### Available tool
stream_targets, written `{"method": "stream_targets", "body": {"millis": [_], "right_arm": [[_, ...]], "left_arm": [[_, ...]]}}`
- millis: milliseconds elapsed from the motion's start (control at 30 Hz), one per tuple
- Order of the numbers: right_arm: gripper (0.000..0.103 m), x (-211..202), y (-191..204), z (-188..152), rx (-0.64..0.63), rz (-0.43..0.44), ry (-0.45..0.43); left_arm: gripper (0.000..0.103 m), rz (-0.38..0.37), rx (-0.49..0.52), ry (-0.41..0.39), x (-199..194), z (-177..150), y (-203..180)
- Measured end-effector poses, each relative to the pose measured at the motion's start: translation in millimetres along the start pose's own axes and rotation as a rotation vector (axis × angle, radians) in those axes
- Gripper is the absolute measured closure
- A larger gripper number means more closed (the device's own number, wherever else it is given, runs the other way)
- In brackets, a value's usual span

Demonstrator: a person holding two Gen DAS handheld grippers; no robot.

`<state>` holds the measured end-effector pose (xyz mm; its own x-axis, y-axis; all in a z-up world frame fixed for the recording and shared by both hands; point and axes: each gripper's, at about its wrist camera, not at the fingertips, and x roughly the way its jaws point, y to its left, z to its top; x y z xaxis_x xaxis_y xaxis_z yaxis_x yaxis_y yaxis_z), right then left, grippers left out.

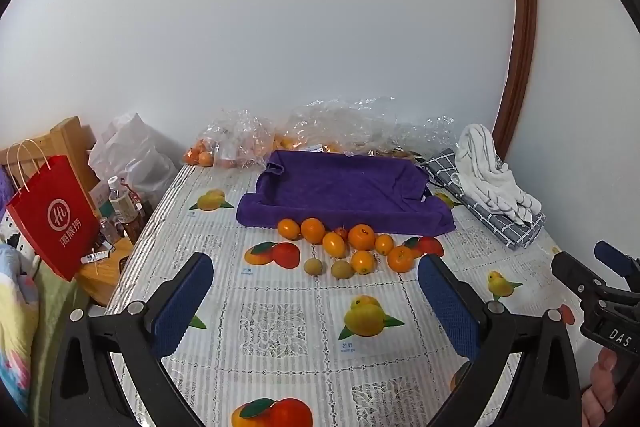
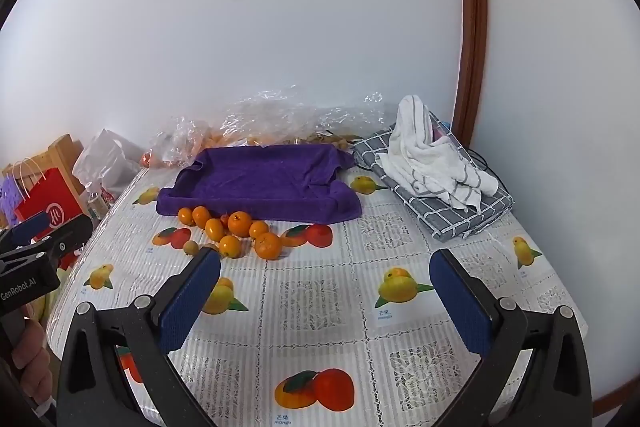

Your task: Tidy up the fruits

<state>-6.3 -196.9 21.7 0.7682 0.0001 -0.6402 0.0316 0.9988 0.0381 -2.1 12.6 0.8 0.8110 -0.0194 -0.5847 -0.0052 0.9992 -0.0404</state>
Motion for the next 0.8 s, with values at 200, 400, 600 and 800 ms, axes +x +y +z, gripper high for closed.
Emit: {"method": "stream_targets", "body": {"millis": [200, 400, 600, 800], "right_arm": [[0.0, -0.3, 2.3, 0.8, -0.001, 0.002, -0.001], [0.0, 1.4, 3.3, 1.3, 0.002, 0.01, 0.003], [0.0, 0.8, 4.1, -0.5, 0.003, 0.014, 0.0], [0.0, 1.3, 4.4, -1.3, 0.002, 0.014, 0.001]], "left_arm": [[0.0, 0.005, -0.002, 0.005, 0.2, 1.2, 1.3], [0.0, 0.003, -0.004, 0.007, 0.2, -0.1, 1.8], [0.0, 0.003, -0.008, 0.006, 0.1, -0.8, 2.5], [0.0, 0.001, -0.004, 0.006, 0.1, -1.2, 2.8]]}}
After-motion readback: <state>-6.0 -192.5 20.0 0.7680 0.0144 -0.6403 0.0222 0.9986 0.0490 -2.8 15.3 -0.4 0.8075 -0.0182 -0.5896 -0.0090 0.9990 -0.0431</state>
